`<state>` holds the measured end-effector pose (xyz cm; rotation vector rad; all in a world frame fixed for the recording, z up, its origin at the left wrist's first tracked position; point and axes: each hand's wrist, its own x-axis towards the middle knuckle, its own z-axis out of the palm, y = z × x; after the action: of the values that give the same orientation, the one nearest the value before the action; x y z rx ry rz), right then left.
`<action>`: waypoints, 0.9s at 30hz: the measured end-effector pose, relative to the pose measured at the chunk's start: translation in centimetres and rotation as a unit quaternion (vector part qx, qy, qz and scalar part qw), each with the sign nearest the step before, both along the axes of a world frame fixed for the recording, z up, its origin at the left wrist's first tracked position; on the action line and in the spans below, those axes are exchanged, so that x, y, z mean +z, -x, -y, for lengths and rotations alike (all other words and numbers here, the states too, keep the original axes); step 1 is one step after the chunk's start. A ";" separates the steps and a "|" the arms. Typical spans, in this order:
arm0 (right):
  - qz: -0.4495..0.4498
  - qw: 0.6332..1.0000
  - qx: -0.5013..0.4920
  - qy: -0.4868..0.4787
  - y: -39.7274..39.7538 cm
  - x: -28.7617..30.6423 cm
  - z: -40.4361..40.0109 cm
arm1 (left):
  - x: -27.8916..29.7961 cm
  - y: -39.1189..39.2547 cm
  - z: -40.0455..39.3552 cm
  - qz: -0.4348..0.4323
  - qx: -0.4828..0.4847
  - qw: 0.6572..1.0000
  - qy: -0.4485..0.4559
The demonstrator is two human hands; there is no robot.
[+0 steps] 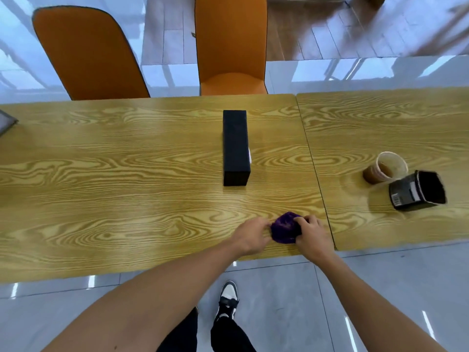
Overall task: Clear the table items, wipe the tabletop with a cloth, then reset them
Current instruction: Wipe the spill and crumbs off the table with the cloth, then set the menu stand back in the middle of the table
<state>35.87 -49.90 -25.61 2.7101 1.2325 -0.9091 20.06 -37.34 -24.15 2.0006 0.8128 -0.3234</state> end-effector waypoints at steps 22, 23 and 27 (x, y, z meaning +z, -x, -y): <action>-0.023 0.917 0.381 -0.116 24.7 13.9 -30.8 | 11.7 27.3 -20.9 -0.093 0.281 0.923 -0.246; -0.025 0.915 0.383 -0.126 26.0 14.6 -32.7 | 12.4 28.9 -22.3 -0.081 0.303 0.916 -0.251; -0.048 0.909 0.381 -0.162 32.1 16.7 -40.7 | 15.0 35.5 -28.4 -0.044 0.373 0.887 -0.267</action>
<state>3.80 -9.23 -8.94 2.0212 2.3775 -0.7642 -15.43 -8.98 -9.13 1.9737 1.7972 0.2962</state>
